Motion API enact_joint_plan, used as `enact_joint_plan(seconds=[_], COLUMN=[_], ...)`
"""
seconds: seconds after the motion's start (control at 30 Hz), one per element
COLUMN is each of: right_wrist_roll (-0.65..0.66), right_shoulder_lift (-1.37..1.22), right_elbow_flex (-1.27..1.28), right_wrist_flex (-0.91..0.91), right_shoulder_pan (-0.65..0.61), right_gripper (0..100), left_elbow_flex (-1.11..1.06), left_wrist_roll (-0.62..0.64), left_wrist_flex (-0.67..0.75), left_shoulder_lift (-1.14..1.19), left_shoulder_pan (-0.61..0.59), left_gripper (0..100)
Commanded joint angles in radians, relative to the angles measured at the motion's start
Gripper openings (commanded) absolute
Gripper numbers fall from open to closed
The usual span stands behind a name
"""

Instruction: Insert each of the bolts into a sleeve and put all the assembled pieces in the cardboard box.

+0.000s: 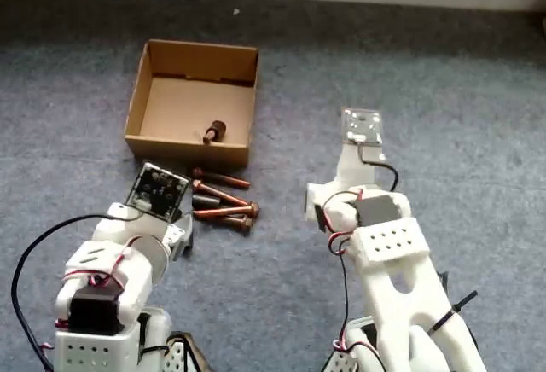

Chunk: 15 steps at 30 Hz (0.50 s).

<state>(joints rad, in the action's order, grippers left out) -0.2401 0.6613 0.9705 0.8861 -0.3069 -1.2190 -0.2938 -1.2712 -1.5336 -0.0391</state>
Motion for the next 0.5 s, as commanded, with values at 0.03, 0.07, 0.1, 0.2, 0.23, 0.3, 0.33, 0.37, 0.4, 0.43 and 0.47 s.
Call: enact_joint_plan(seconds=[0.03,0.07,0.1,0.2,0.23,0.3,0.33,0.37,0.4,0.43,0.47], right_wrist_roll=[-0.008,-0.008,-0.008,-0.008,-0.008,-0.008,-0.008,-0.008,-0.008,-0.008,-0.008], right_shoulder_lift=[0.039,0.039,0.039,0.039,0.039,0.039,0.039,0.039,0.039,0.039,0.039], right_elbow_flex=[0.053,0.067,0.076,0.102,0.110,0.114,0.116,0.116,0.116,0.116,0.116], right_wrist_flex=[-0.159,-0.179,-0.196,-0.231,-0.237,-0.240,-0.243,-0.245,-0.245,-0.245,-0.245], right_shoulder_pan=[0.117,0.130,0.139,0.145,0.145,0.145,0.145,0.145,0.145,0.145,0.145], right_gripper=[0.4,0.4,0.4,0.4,0.4,0.4,0.4,0.4,0.4,0.4,0.4], left_elbow_flex=[0.232,0.257,0.280,0.325,0.334,0.354,0.364,0.380,0.398,0.418,0.441], left_wrist_roll=[-0.094,-0.114,-0.138,-0.204,-0.222,-0.249,-0.253,-0.252,-0.252,-0.252,-0.252], left_wrist_flex=[-0.005,-0.005,0.000,0.060,0.089,0.155,0.186,0.210,0.229,0.242,0.250], left_shoulder_lift=[0.383,0.447,0.509,0.673,0.722,0.812,0.855,0.895,0.937,0.974,1.013], left_shoulder_pan=[0.174,0.200,0.226,0.286,0.300,0.321,0.331,0.338,0.344,0.349,0.354], left_gripper=[23,23,23,23,23,23,23,23,23,23,23])
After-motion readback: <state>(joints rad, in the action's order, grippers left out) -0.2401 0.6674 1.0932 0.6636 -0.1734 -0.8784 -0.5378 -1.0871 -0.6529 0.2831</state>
